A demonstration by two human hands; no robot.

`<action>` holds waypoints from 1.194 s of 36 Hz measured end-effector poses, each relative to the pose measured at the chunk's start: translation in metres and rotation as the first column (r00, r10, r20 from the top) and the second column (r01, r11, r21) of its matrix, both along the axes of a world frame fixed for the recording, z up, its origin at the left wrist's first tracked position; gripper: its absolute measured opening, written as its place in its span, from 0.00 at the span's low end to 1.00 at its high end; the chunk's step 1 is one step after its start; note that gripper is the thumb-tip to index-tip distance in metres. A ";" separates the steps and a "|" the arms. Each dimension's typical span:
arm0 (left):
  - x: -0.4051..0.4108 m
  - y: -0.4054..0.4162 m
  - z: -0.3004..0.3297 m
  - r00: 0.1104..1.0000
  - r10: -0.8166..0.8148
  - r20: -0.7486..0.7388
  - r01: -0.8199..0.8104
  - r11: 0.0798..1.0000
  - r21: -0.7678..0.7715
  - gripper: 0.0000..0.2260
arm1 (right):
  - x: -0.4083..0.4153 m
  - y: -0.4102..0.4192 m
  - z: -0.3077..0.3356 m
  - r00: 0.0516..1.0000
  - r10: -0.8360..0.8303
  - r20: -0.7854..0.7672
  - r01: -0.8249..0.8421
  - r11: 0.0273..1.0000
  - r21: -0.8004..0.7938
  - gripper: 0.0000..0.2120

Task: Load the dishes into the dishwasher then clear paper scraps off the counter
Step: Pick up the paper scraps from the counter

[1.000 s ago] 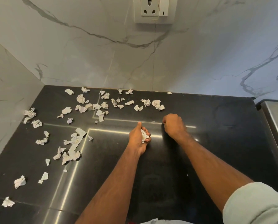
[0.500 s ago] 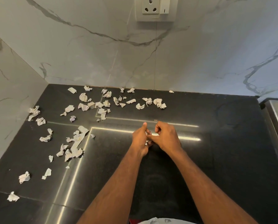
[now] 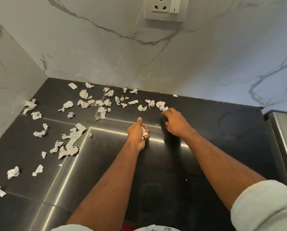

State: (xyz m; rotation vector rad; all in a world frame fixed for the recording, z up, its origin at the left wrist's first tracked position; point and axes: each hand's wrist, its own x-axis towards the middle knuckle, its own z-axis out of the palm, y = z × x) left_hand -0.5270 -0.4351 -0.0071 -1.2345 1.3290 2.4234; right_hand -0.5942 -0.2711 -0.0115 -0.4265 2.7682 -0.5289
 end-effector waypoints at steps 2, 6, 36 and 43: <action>0.001 0.002 0.001 1.000 0.007 -0.006 -0.007 1.000 0.013 0.16 | -0.016 -0.001 0.001 0.999 0.041 -0.005 -0.041 0.994 0.100 0.30; 0.000 0.001 0.001 1.000 0.030 -0.004 -0.030 0.999 0.017 0.16 | -0.044 -0.008 0.001 0.997 0.075 0.006 -0.074 0.971 0.228 0.35; 0.009 -0.003 -0.004 1.000 0.002 -0.029 0.001 0.996 0.093 0.20 | 0.064 -0.061 0.021 0.993 0.030 -0.115 -0.072 0.923 -0.377 0.15; 0.001 0.006 0.003 0.995 -0.079 -0.057 0.083 0.993 0.086 0.13 | 0.055 -0.057 0.024 0.992 -0.066 -0.105 0.021 0.922 -0.388 0.07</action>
